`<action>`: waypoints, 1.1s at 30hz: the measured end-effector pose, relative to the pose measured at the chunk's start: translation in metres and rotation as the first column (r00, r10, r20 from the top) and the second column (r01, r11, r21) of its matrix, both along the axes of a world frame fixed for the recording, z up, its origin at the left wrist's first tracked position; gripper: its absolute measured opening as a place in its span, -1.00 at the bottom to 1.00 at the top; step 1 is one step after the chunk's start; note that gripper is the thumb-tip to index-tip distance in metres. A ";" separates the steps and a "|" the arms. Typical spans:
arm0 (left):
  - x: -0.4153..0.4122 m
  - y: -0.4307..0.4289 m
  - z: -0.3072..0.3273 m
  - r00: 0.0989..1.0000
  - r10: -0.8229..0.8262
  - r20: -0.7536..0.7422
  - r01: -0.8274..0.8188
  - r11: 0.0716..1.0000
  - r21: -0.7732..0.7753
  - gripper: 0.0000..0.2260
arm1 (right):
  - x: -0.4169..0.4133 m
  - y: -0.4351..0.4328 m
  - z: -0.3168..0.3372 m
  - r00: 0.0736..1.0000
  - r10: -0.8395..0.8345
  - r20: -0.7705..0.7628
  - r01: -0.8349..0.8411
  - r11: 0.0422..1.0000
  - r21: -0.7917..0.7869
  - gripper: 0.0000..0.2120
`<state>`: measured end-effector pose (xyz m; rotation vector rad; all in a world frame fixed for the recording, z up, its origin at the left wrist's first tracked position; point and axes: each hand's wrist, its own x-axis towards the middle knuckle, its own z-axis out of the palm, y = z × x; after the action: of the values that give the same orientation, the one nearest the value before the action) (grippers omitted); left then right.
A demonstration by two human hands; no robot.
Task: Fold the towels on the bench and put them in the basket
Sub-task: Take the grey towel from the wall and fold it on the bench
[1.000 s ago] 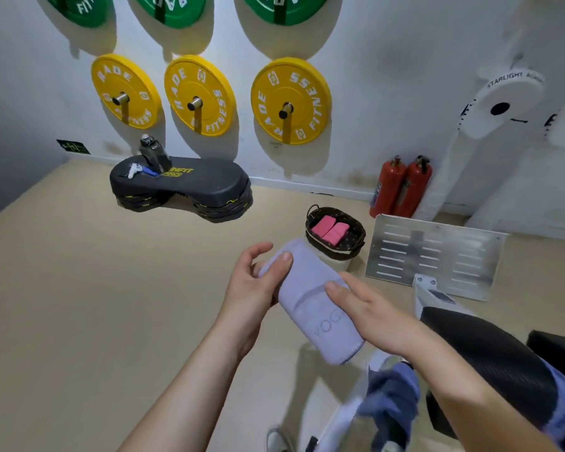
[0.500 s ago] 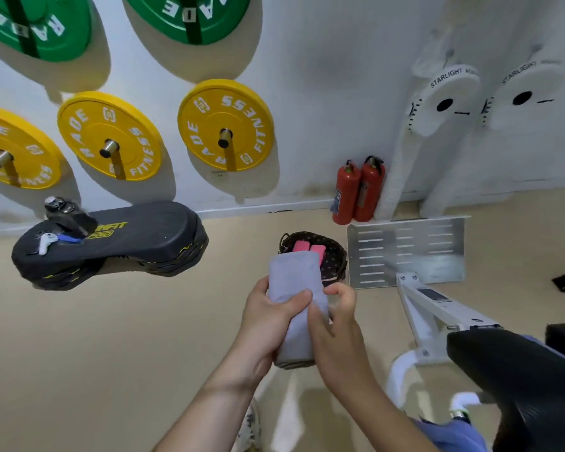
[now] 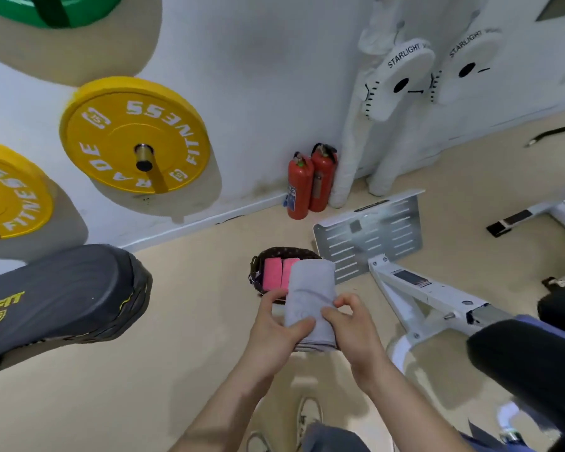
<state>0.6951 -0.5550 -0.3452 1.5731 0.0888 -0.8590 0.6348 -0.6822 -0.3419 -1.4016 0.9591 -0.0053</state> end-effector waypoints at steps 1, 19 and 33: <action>0.003 0.000 -0.001 0.999 -0.032 0.027 0.031 0.999 0.042 -0.52 | 0.003 -0.004 -0.004 0.999 0.016 -0.031 -0.016 1.000 -0.007 -0.83; 0.246 -0.119 -0.397 0.474 -0.851 0.227 0.453 0.456 0.766 -0.50 | 0.228 -0.144 -0.371 0.856 0.207 -0.473 -0.405 0.837 -0.367 -0.78; 0.268 -0.133 -0.521 0.073 -0.995 0.075 0.332 0.095 0.938 -0.18 | 0.249 -0.134 -0.517 0.740 0.172 -0.651 -0.488 0.802 -0.343 -0.84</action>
<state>0.9629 -0.6881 -0.8661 2.7972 -1.5053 -0.8861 0.8838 -0.8158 -0.8586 -2.1275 1.2477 0.5393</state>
